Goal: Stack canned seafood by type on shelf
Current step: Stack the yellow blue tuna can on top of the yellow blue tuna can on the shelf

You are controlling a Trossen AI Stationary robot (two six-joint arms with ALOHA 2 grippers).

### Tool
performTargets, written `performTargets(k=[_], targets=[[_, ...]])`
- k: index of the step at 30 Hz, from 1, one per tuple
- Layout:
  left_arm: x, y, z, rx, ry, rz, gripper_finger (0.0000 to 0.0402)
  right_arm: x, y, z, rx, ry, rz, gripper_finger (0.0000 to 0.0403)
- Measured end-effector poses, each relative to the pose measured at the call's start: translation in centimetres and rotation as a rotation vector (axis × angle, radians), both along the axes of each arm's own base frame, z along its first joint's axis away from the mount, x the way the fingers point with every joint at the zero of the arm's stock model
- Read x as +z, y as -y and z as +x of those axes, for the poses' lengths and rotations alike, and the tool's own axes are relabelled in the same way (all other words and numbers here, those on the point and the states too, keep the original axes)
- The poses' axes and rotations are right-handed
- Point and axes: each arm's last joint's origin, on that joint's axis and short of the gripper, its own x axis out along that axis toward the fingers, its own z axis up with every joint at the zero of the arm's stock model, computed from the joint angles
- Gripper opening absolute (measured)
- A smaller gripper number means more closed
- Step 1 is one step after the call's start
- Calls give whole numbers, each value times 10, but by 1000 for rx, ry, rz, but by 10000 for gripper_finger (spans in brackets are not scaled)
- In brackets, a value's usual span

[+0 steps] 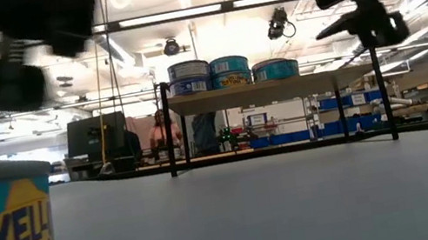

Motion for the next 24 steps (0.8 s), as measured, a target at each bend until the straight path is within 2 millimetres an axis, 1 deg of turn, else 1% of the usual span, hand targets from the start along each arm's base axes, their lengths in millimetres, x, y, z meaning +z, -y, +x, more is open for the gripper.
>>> performTargets(k=[2, 5, 7, 10, 13, 15, 17, 19, 20, 22, 24], targets=[[-3, 19, -11, -17, -57, -29, 3, -7, -14, 1, 22, -25, -29, 267], [2, 47, -24, 22, -101, -38, 2, -20, -28, 3, 33, -88, -78, 247], [10, 63, -31, 62, -121, 5, 2, -29, -35, 5, 33, -118, -104, 227], [23, 86, -36, 117, -170, 109, 1, -43, -44, 9, 47, -171, -135, 184], [36, 114, -29, 108, -211, 184, 1, -55, -50, 13, 68, -204, -149, 132], [39, 132, -19, 92, -238, 219, 1, -62, -54, 16, 79, -216, -155, 92], [38, 149, -8, 55, -258, 231, 1, -67, -58, 19, 91, -207, -156, 52], [31, 163, 3, 11, -290, 256, 1, -71, -61, 23, 99, -189, -154, 16], [26, 169, 8, -8, -301, 270, 1, -73, -63, 25, 106, -177, -157, 10], [17, 178, 15, -22, -297, 296, 1, -76, -65, 28, 114, -157, -162, 13], [13, 183, 20, -29, -270, 288, 0, -79, -66, 31, 122, -150, -155, 16]])
